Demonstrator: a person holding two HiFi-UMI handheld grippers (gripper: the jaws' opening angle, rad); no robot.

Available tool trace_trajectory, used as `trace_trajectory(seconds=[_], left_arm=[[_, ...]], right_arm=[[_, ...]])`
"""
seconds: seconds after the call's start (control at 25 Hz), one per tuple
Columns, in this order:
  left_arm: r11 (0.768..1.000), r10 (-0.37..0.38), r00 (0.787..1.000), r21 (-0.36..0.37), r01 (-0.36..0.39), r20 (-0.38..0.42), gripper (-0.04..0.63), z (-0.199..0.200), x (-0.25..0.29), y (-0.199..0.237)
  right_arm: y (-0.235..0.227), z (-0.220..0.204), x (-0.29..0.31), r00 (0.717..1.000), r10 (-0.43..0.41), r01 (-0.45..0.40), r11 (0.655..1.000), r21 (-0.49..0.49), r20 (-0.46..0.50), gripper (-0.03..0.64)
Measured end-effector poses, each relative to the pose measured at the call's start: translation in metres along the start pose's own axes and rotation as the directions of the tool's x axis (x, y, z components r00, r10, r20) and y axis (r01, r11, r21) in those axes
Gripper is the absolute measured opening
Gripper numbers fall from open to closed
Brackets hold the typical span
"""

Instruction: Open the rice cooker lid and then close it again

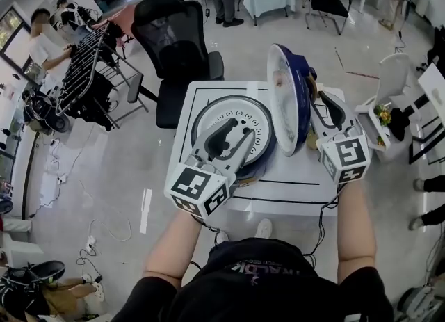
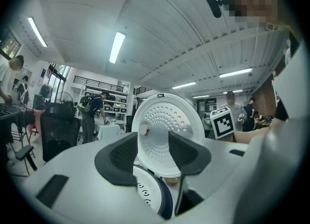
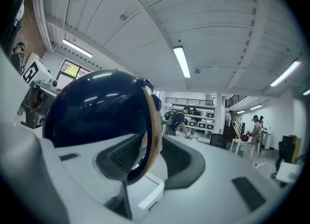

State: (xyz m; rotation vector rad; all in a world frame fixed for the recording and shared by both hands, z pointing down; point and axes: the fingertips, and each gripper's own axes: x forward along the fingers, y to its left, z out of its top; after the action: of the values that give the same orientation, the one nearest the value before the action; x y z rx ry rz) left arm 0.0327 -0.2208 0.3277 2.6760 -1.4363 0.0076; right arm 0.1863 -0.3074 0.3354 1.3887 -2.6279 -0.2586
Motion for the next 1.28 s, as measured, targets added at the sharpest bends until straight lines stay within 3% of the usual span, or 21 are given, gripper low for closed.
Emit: trace_trajectory(seconds=[0.2, 0.48, 0.84, 1.28], left_arm=[[0.998, -0.054, 0.999, 0.025, 0.055, -0.006, 0.225, -0.001, -0.012, -0.006], [0.986, -0.158, 0.987, 0.052, 0.158, -0.009, 0.259, -0.001, -0.048, -0.014], [0.962, -0.270, 0.963, 0.029, 0.270, -0.005, 0.273, -0.013, -0.099, -0.021], [0.952, -0.305, 0.952, 0.024, 0.305, -0.003, 0.279, -0.016, -0.146, -0.009]], right_arm=[[0.005, 0.004, -0.030, 0.998, -0.051, 0.049, 0.995, 0.092, 0.022, 0.161], [0.039, 0.021, -0.086, 0.986, -0.148, 0.127, 0.965, 0.229, 0.078, 0.258], [0.128, 0.043, -0.123, 0.984, -0.171, 0.159, 0.974, 0.164, 0.057, 0.268], [0.189, 0.058, -0.132, 0.980, -0.191, 0.180, 0.971, 0.158, 0.054, 0.268]])
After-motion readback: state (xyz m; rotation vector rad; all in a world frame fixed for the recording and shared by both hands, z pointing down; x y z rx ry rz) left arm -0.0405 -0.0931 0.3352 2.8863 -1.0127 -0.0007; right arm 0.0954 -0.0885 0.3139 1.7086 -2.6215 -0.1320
